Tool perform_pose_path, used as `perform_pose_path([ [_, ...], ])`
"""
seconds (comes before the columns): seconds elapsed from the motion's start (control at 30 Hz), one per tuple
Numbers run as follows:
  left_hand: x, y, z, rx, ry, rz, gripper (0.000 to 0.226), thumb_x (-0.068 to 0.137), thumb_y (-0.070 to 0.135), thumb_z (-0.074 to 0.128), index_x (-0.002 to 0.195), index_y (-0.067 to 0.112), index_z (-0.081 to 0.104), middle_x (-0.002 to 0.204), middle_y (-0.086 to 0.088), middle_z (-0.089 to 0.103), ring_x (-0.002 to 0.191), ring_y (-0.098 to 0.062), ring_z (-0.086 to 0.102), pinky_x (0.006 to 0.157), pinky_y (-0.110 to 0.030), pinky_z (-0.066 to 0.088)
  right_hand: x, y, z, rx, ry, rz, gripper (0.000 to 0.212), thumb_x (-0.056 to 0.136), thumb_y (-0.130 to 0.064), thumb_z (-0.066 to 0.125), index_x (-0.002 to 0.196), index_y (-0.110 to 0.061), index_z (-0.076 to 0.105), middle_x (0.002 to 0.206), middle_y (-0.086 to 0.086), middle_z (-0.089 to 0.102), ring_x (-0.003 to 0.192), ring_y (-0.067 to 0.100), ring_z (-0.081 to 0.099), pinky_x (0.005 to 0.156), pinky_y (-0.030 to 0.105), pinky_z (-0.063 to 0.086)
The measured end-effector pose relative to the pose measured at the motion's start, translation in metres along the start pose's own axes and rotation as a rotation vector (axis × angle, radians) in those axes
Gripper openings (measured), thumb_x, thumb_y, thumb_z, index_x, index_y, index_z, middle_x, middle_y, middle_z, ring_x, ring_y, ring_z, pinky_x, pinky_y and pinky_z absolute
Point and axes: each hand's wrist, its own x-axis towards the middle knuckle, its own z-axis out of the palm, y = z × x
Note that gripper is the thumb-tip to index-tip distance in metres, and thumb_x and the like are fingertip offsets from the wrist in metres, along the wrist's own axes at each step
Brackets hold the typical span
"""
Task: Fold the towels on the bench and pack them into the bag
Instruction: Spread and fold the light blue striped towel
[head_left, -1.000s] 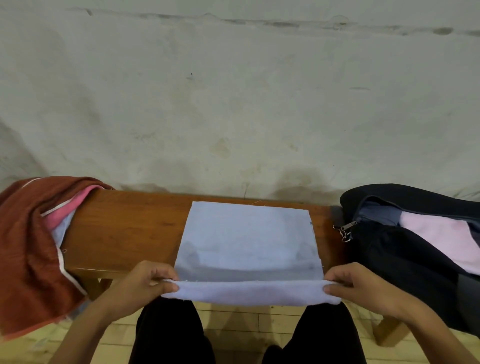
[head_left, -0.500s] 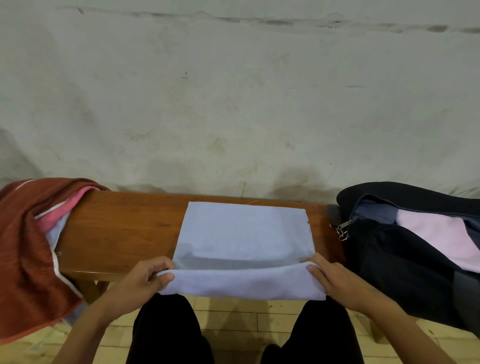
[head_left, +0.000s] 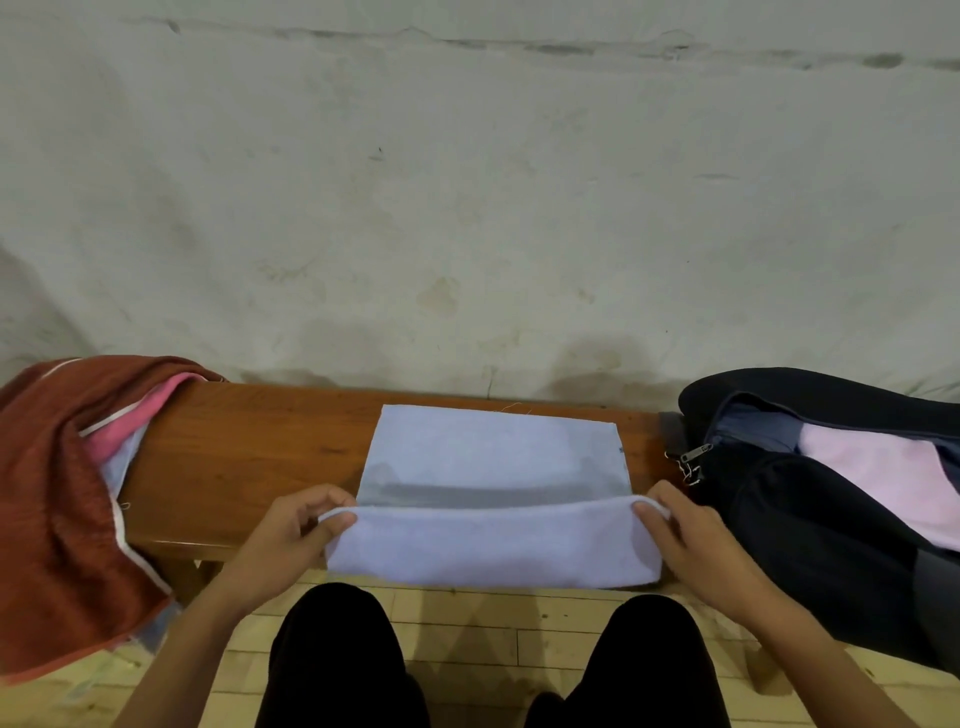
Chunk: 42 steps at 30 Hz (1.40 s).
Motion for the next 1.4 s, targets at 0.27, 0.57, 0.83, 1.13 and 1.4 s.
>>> perform_pose_path([
  [0.27,0.054,0.021,0.022,-0.106,0.411,-0.11,0.003,0.091,0.013,0.068,0.089,0.013,0.07,0.087,0.004,0.071,0.081,-0.01,0.065,0.066,-0.024,0.05,0.047,-0.012,0.017,0.256,0.415,0.083,0.013,0.102,-0.023,0.051,0.095,-0.012,0.053,0.08,0.006,0.056,0.073,0.014,0.054,0.063,0.022,0.04],
  [0.57,0.129,0.003,0.036,0.026,0.542,-0.077,0.009,0.096,0.013,0.061,0.089,0.009,0.064,0.084,-0.004,0.066,0.079,-0.017,0.058,0.068,-0.026,0.043,0.106,-0.003,0.027,0.213,0.429,0.247,0.018,0.107,-0.026,0.035,0.108,-0.011,0.045,0.085,0.002,0.051,0.075,0.012,0.051,0.059,0.026,0.038],
  [0.83,0.162,-0.023,0.046,0.179,0.516,-0.143,0.015,0.101,0.009,0.049,0.096,0.005,0.062,0.09,-0.007,0.062,0.087,-0.022,0.055,0.071,-0.029,0.037,0.142,0.006,0.038,0.117,0.358,0.369,0.023,0.107,-0.029,0.03,0.113,-0.013,0.046,0.092,0.006,0.054,0.083,0.022,0.056,0.073,0.038,0.048],
  [1.13,0.176,-0.027,0.051,0.262,0.561,-0.216,0.016,0.103,0.016,0.046,0.1,0.006,0.058,0.094,-0.007,0.06,0.087,-0.022,0.054,0.074,-0.033,0.04,0.151,0.01,0.046,-0.063,0.399,0.423,0.024,0.107,-0.029,0.029,0.115,-0.014,0.045,0.102,0.016,0.062,0.094,0.035,0.06,0.075,0.042,0.05],
  [1.4,0.178,-0.021,0.049,0.235,0.568,-0.284,0.02,0.104,0.014,0.042,0.095,0.003,0.056,0.09,-0.01,0.058,0.082,-0.026,0.055,0.068,-0.033,0.041,0.156,0.004,0.042,-0.177,0.338,0.477,0.022,0.107,-0.021,0.029,0.116,-0.01,0.046,0.108,0.018,0.064,0.095,0.033,0.061,0.072,0.04,0.05],
])
